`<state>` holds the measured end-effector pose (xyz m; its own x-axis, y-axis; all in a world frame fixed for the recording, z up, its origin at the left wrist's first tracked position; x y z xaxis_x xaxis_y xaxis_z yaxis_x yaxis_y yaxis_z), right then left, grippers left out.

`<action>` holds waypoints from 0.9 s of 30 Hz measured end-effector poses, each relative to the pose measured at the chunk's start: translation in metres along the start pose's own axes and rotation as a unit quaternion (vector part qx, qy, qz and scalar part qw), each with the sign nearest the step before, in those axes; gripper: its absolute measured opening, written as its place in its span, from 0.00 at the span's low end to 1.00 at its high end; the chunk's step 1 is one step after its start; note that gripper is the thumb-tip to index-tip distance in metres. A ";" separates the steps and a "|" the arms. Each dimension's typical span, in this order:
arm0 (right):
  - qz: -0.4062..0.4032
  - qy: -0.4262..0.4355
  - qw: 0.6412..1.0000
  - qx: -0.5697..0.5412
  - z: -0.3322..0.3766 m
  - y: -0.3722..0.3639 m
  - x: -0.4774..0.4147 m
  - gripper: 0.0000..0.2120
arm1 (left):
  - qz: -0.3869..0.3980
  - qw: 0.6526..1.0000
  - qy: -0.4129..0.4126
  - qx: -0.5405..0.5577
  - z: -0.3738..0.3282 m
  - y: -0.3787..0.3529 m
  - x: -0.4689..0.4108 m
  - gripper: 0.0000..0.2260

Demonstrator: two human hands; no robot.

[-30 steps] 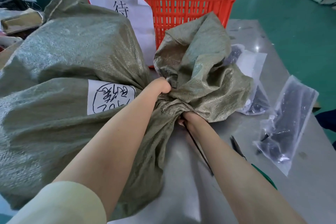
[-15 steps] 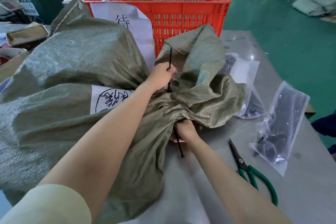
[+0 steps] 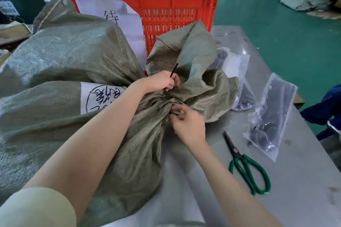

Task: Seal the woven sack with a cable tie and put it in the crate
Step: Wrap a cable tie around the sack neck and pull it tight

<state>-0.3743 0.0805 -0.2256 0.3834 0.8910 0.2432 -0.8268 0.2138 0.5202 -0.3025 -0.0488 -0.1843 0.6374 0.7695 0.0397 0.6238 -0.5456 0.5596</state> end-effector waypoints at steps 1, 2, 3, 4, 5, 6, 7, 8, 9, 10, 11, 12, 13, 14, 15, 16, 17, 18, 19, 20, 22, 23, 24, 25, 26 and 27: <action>0.007 0.013 0.999 -0.051 0.002 0.004 0.002 0.08 | -0.004 1.000 -0.007 -0.004 0.001 -0.001 0.000 0.17; 0.025 0.024 0.995 -0.094 0.004 0.006 0.003 0.11 | -0.013 1.000 -0.008 -0.002 0.002 -0.001 0.001 0.17; 0.060 0.031 0.988 -0.142 0.005 0.008 0.004 0.13 | -0.024 1.000 -0.009 0.008 0.004 -0.002 0.002 0.18; 0.103 0.033 0.974 -0.198 0.006 0.009 0.004 0.13 | -0.037 0.999 -0.006 0.021 0.006 -0.003 0.004 0.18; 0.149 0.027 0.957 -0.249 0.008 0.008 0.004 0.14 | -0.045 0.998 -0.009 0.036 0.008 -0.004 0.005 0.18; 0.186 0.019 0.939 -0.290 0.008 0.008 0.004 0.15 | -0.043 0.998 -0.008 0.048 0.009 -0.006 0.007 0.18; 0.205 0.015 0.927 -0.313 0.009 0.008 0.003 0.17 | -0.036 0.998 -0.009 0.057 0.011 -0.008 0.008 0.18; 0.208 0.017 0.924 -0.319 0.010 0.009 0.002 0.16 | -0.021 0.998 -0.004 0.062 0.012 -0.011 0.010 0.16; 0.196 0.020 0.931 -0.309 0.009 0.009 0.001 0.15 | -0.008 0.998 0.000 0.066 0.012 -0.014 0.012 0.13; 0.176 0.028 0.942 -0.286 0.009 0.007 -0.001 0.15 | 0.011 0.997 0.009 0.070 0.012 -0.018 0.016 0.10; 0.148 0.044 0.953 -0.262 0.009 0.007 -0.002 0.14 | 0.031 0.997 0.012 0.067 0.012 -0.022 0.017 0.10; 0.115 0.058 0.962 -0.240 0.009 0.007 -0.005 0.13 | 0.050 0.997 0.021 0.060 0.012 -0.026 0.019 0.12; 0.079 0.074 0.970 -0.216 0.009 0.008 -0.007 0.14 | 0.065 0.996 0.027 0.050 0.013 -0.028 0.020 0.13; 0.041 0.089 0.978 -0.187 0.008 0.009 -0.011 0.16 | 0.081 0.995 0.035 0.045 0.014 -0.030 0.021 0.13; 0.009 0.101 0.981 -0.166 0.008 0.011 -0.011 0.18 | 0.097 0.994 0.032 0.037 0.015 -0.032 0.021 0.12; -0.010 0.107 0.981 -0.159 0.008 0.013 -0.012 0.18 | 0.110 0.993 0.037 0.026 0.016 -0.032 0.021 0.10; -0.014 0.104 0.980 -0.168 0.007 0.014 -0.014 0.17 | 0.122 0.991 0.040 0.027 0.016 -0.033 0.022 0.06; -0.004 0.088 0.976 -0.198 0.006 0.014 -0.015 0.16 | 0.129 0.990 0.046 0.027 0.018 -0.035 0.022 0.07; 0.015 0.063 0.969 -0.237 0.005 0.013 -0.015 0.14 | 0.130 0.990 0.044 0.020 0.019 -0.035 0.022 0.13; 0.029 0.043 0.961 -0.273 0.005 0.013 -0.016 0.13 | 0.138 0.989 0.045 0.015 0.021 -0.036 0.022 0.17; 0.031 0.025 0.952 -0.303 0.005 0.014 -0.018 0.14 | 0.160 0.986 0.046 -0.004 0.026 -0.038 0.021 0.17; 0.028 0.026 0.951 -0.308 0.006 0.015 -0.019 0.14 | 0.163 0.985 0.050 -0.008 0.030 -0.038 0.021 0.16; 0.025 0.027 0.951 -0.308 0.007 0.015 -0.020 0.13 | 0.164 0.985 0.059 -0.009 0.031 -0.037 0.022 0.15; 0.026 0.027 0.951 -0.307 0.008 0.014 -0.020 0.12 | 0.164 0.984 0.065 -0.007 0.032 -0.035 0.023 0.14; 0.028 0.024 0.951 -0.306 0.008 0.013 -0.021 0.11 | 0.160 0.985 0.068 0.003 0.030 -0.034 0.024 0.13; 0.031 0.021 0.952 -0.304 0.007 0.012 -0.023 0.11 | 0.147 0.986 0.069 0.026 0.028 -0.033 0.025 0.12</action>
<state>-0.3898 0.0600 -0.2188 0.3203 0.9219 0.2182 -0.9375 0.3415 -0.0670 -0.2943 -0.0206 -0.2244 0.7289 0.6115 0.3080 0.4455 -0.7652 0.4648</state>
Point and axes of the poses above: each hand's wrist, its own x-axis away from the middle knuckle, its own y-axis out of the back of the hand, z = x × y, the point moved 5 cm from there along -x, towards the middle knuckle, and after that the axes turned 15 degrees about -y, right-handed, at the moved point
